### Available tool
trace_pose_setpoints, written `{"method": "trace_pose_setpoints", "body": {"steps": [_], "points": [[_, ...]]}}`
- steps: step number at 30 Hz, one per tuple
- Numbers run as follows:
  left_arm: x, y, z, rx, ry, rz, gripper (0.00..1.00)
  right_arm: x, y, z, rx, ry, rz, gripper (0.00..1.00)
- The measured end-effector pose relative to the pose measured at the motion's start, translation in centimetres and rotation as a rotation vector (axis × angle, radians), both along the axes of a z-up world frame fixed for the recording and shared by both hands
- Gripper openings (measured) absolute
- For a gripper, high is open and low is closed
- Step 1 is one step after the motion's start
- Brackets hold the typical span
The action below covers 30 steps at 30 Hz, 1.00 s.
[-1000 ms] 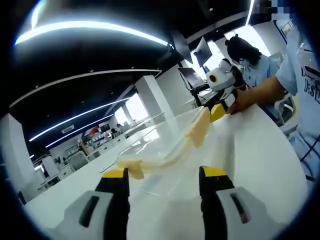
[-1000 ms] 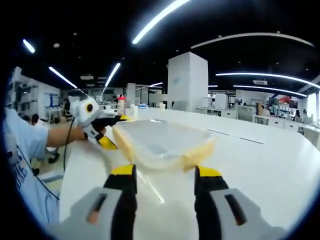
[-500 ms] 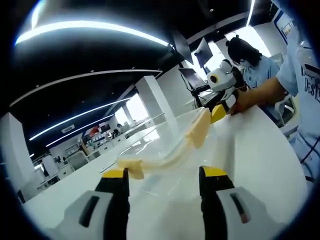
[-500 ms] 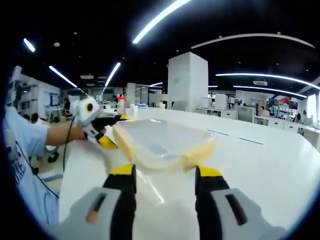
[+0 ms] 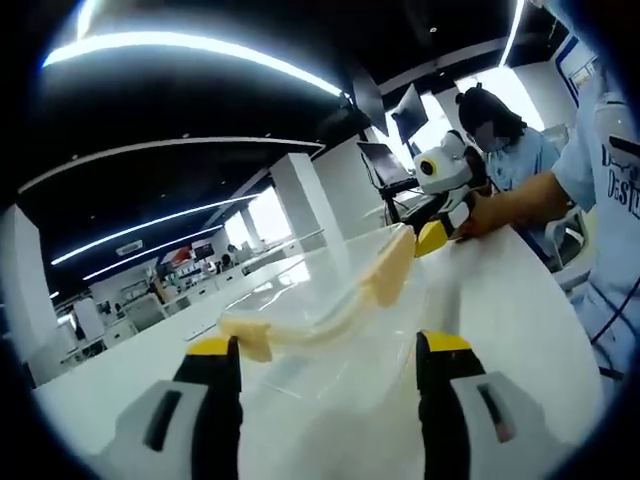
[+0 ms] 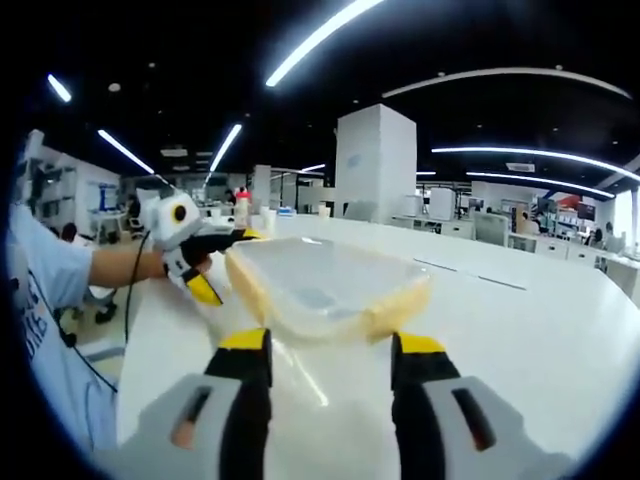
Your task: Snap each plastic latch of the storage box into its locked position after aligning the lid with the box until every specified latch is closed and the lid sits flush.
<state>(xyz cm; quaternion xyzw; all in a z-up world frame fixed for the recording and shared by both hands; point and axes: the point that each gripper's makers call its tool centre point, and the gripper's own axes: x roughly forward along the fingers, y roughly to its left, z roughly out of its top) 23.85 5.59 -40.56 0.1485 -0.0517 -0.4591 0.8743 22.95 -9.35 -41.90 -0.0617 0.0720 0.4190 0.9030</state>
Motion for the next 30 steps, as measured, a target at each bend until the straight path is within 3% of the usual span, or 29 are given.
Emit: {"method": "trace_pose_setpoints", "body": {"steps": [4, 6, 12, 20, 26, 30], "points": [[0.5, 0.1, 0.8, -0.092, 0.074, 0.004, 0.7, 0.3, -0.2, 0.1, -0.007, -0.004, 0.0, 0.46], [0.6, -0.3, 1.2, -0.144, 0.106, -0.01, 0.76, 0.6, -0.4, 0.2, -0.007, -0.004, 0.001, 0.46], [0.7, -1.1, 1.4, -0.153, 0.102, 0.012, 0.85, 0.8, -0.6, 0.3, -0.012, -0.009, 0.001, 0.46], [1.1, -0.4, 1.7, -0.174, 0.117, 0.05, 0.71, 0.9, -0.6, 0.3, -0.014, -0.017, 0.002, 0.47], [1.0, -0.1, 2.5, -0.193, 0.052, 0.079, 0.78, 1.1, -0.6, 0.3, -0.028, -0.029, 0.002, 0.48], [1.4, -0.1, 2.1, -0.198, 0.087, 0.082, 0.79, 1.1, -0.7, 0.2, -0.038, -0.037, 0.0, 0.48]]}}
